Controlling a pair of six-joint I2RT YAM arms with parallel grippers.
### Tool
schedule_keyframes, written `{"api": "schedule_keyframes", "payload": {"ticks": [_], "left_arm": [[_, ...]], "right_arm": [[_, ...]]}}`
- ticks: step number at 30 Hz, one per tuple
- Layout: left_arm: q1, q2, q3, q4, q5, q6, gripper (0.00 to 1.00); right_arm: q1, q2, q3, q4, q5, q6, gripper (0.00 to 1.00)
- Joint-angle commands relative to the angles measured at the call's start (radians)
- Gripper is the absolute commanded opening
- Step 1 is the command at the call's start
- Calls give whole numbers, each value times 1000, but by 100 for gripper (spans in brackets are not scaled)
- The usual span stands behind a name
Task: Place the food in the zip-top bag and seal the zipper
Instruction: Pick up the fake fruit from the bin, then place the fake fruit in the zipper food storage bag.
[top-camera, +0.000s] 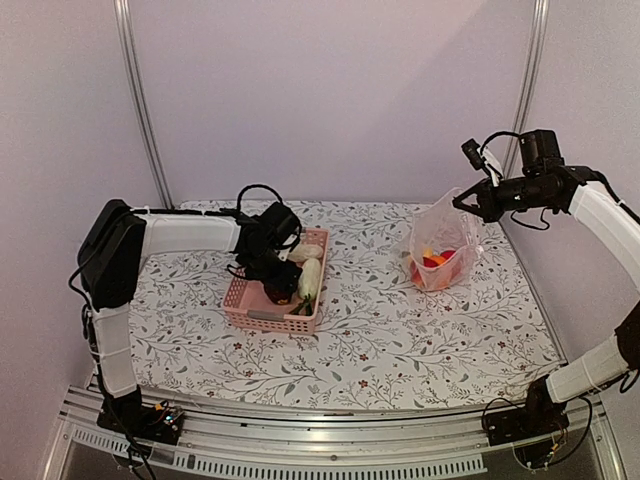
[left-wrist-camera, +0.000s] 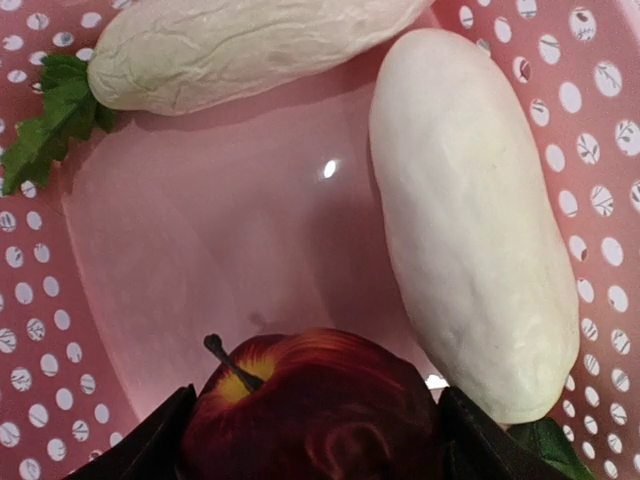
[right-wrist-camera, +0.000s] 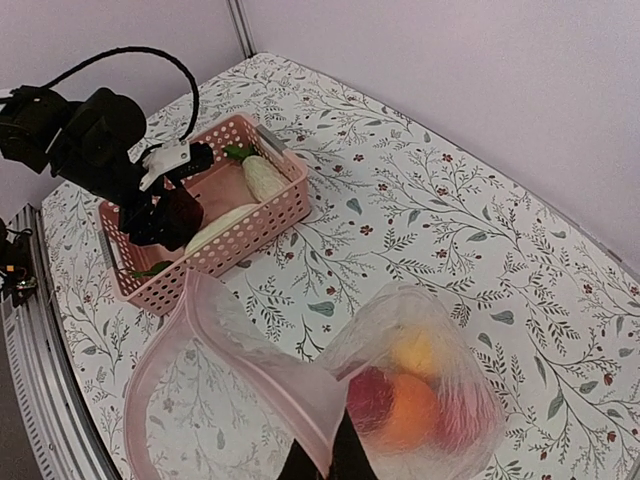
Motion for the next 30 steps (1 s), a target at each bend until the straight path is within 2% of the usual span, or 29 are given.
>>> {"api": "schedule_keyframes", "payload": {"ticks": [1, 8, 11, 15, 21, 24, 30], "left_arm": [[7, -69, 12, -10, 10, -11, 72], [-39, -221, 77, 15, -44, -10, 71], [-95, -267, 118, 87, -52, 26, 71], [-222, -306, 156, 263, -46, 136, 72], [-402, -271, 233, 494, -33, 280, 73], [-445, -239, 244, 593, -9, 310, 73], [-486, -134, 329, 643, -6, 332, 73]], "right_arm": [[2, -16, 29, -18, 36, 8, 0], [2, -18, 60, -51, 35, 9, 0], [4, -20, 64, -61, 35, 14, 0], [21, -19, 66, -68, 36, 20, 0], [65, 0, 123, -115, 36, 20, 0], [84, 10, 153, -137, 13, 24, 0], [92, 28, 185, -162, -37, 26, 0]]}}
